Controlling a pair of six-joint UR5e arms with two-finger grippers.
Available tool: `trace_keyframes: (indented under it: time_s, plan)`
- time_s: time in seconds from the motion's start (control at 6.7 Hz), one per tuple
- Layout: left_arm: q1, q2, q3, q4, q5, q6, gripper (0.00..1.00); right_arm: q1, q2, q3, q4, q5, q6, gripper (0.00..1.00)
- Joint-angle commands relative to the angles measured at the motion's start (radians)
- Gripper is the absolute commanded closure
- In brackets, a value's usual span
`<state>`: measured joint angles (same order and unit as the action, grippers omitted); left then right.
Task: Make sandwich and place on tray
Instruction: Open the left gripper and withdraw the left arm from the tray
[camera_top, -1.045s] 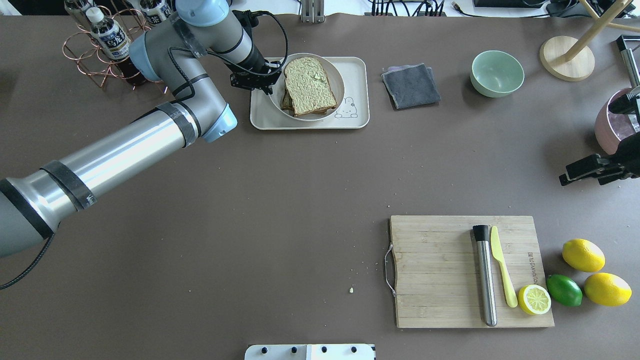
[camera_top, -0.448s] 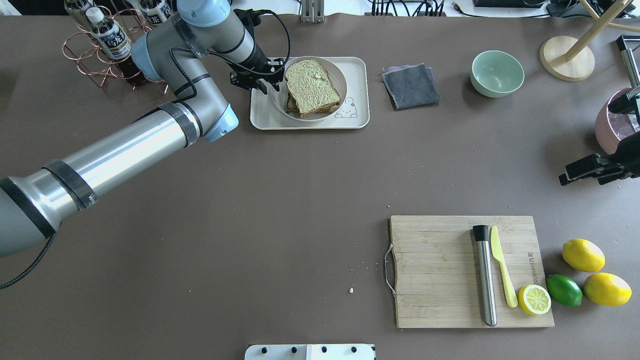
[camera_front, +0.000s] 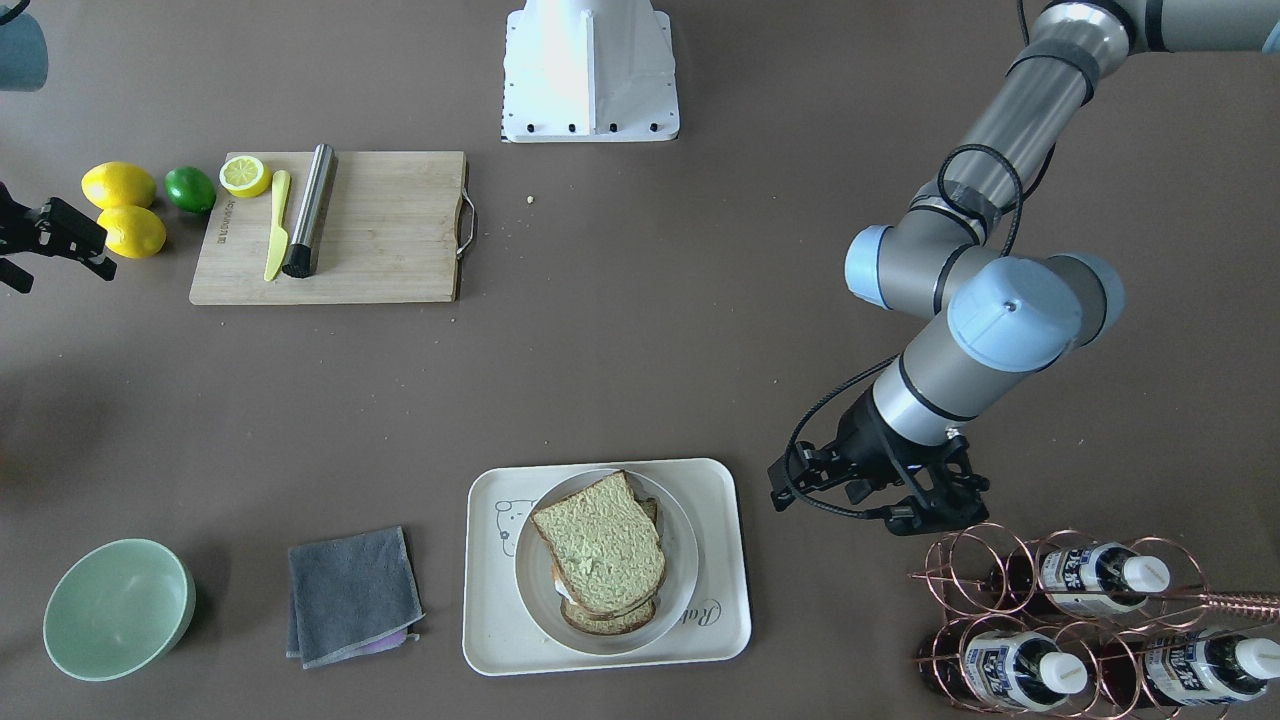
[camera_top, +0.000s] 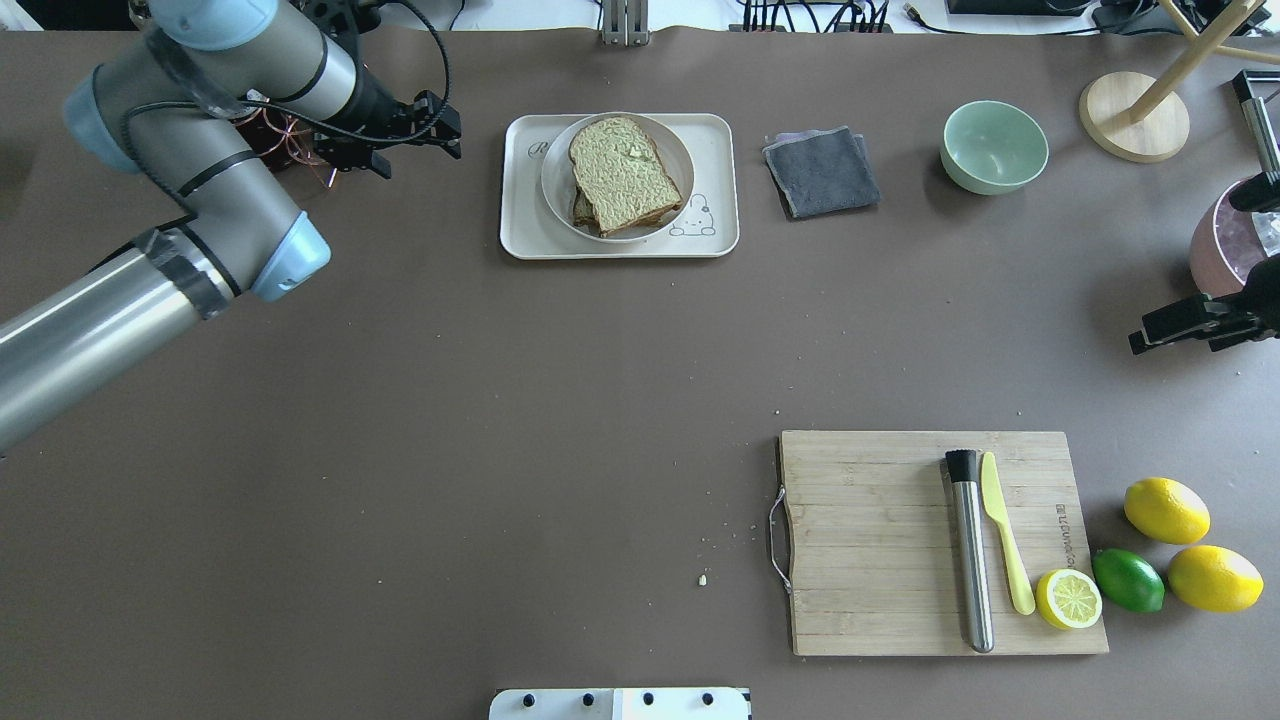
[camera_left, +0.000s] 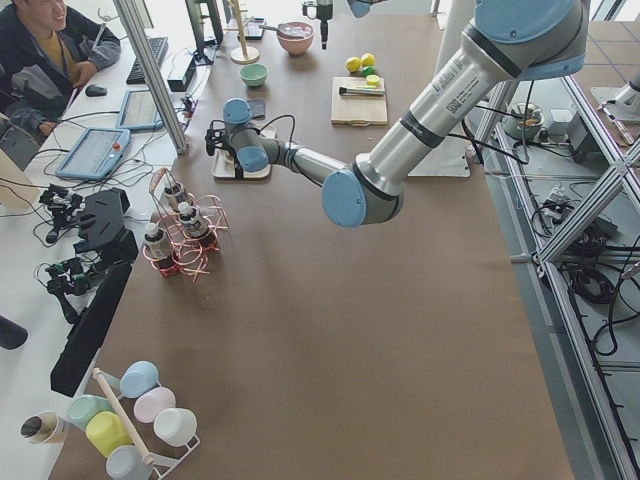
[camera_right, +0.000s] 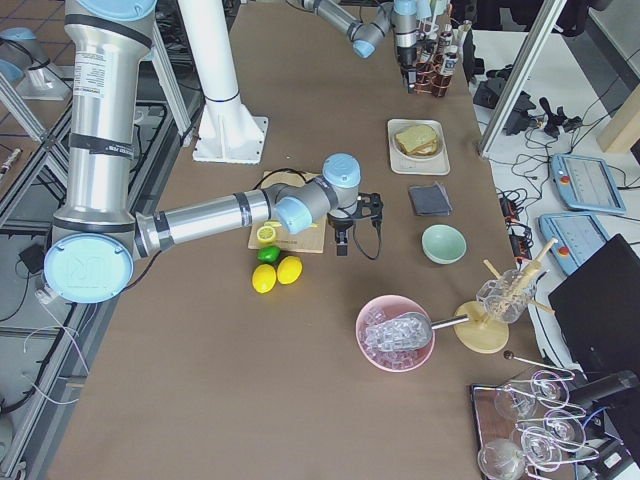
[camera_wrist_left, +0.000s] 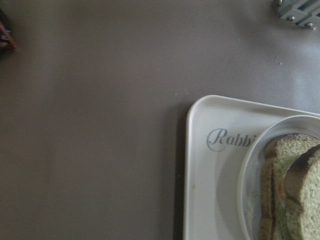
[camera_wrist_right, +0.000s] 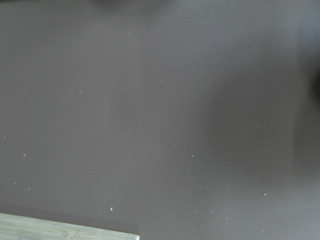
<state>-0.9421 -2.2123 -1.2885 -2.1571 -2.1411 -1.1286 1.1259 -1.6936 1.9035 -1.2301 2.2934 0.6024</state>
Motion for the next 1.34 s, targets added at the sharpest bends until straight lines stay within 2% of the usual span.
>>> trace_keyframes:
  time_s: [0.0, 0.15, 0.3, 0.45, 0.6, 0.75, 0.9, 1.19]
  plan:
    - [-0.077, 0.319, -0.324, 0.138, -0.003, 0.3, 0.03, 0.102, -0.003, -0.067, -0.008, -0.014, -0.169, 0.0]
    - [-0.133, 0.53, -0.477, 0.173, -0.005, 0.475, 0.03, 0.13, -0.003, -0.096, -0.008, -0.017, -0.202, 0.0]
    - [-0.18, 0.698, -0.571, 0.187, -0.005, 0.627, 0.03, 0.156, -0.011, -0.116, -0.008, -0.02, -0.261, 0.0]
    - [-0.279, 0.811, -0.58, 0.189, -0.01, 0.844, 0.03, 0.204, -0.011, -0.159, -0.008, -0.02, -0.323, 0.0]
    - [-0.385, 0.873, -0.537, 0.209, -0.086, 1.08, 0.03, 0.248, -0.005, -0.213, -0.008, -0.022, -0.407, 0.0]
    - [-0.512, 0.879, -0.494, 0.276, -0.187, 1.26, 0.03, 0.268, -0.004, -0.24, -0.009, -0.052, -0.459, 0.0]
    - [-0.573, 0.879, -0.5, 0.381, -0.209, 1.347, 0.03, 0.285, -0.009, -0.259, -0.009, -0.064, -0.461, 0.0]
    - [-0.584, 0.87, -0.506, 0.425, -0.209, 1.324, 0.03, 0.327, -0.041, -0.271, -0.009, -0.058, -0.519, 0.0]
